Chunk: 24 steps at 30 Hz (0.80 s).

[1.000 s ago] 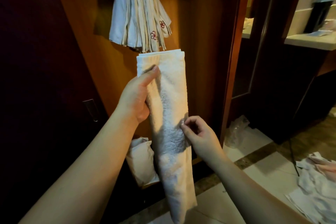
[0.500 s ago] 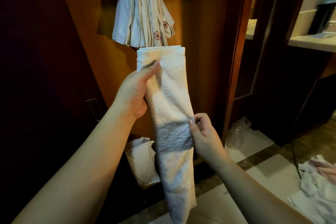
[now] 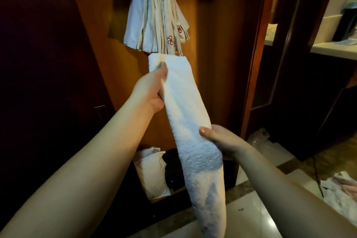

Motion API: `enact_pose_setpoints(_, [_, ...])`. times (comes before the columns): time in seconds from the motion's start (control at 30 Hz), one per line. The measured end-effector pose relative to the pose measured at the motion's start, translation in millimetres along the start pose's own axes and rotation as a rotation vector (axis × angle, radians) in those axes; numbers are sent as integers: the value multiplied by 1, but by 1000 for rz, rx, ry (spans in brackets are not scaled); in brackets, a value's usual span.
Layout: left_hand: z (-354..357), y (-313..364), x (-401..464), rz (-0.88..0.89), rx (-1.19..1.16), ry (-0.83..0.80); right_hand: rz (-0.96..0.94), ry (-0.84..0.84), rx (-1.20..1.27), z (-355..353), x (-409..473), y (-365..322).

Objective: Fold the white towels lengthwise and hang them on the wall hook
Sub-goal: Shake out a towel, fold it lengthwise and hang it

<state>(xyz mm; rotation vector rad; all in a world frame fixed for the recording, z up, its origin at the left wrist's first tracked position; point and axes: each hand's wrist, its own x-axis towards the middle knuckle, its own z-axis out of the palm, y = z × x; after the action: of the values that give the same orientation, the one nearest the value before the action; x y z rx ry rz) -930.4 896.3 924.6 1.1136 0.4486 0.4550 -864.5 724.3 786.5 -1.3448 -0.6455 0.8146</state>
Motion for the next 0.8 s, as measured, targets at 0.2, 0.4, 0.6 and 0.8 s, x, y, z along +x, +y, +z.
enact_pose_setpoints(0.2, [2, -4, 20, -104, 91, 151, 215, -204, -45, -18, -8, -2])
enact_pose_setpoints(0.4, [6, 1, 32, -81, 150, 163, 284, -146, 374, -27, -14, 35])
enact_pose_setpoints(0.6, [12, 0, 48, -83, 207, 192, 352, -252, 318, -17, -18, 39])
enact_pose_setpoints(0.8, [-3, -11, 74, -120, 300, 213, 372, -366, 38, -19, -14, 18])
